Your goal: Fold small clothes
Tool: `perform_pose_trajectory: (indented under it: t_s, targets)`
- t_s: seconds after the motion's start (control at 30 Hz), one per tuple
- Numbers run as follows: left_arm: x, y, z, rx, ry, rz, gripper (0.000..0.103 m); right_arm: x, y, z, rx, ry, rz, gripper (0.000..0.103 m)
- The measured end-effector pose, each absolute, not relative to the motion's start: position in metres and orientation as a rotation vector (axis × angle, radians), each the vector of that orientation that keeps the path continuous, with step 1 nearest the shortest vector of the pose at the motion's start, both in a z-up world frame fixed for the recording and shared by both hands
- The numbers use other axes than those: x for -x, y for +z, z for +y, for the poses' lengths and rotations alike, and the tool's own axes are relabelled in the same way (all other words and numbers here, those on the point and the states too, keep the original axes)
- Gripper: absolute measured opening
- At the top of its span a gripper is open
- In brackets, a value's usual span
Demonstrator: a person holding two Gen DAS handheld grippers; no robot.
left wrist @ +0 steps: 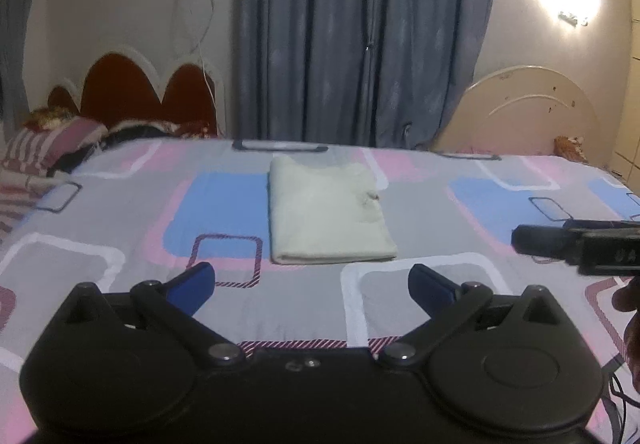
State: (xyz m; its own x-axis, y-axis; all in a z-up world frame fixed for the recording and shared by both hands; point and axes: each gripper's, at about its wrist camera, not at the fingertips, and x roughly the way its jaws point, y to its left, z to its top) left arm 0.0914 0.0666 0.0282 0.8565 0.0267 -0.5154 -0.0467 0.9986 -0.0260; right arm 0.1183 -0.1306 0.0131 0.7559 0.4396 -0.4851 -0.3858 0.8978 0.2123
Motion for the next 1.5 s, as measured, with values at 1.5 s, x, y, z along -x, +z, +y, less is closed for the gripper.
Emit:
perform_pose_trajectory:
  t_s: [1.5]
  targets:
    - [-0.067,0.04,0.057,0.029,0.052,0.474,0.103,-0.082,0.029,-0.149,-0.077,0.469,0.525,0.103]
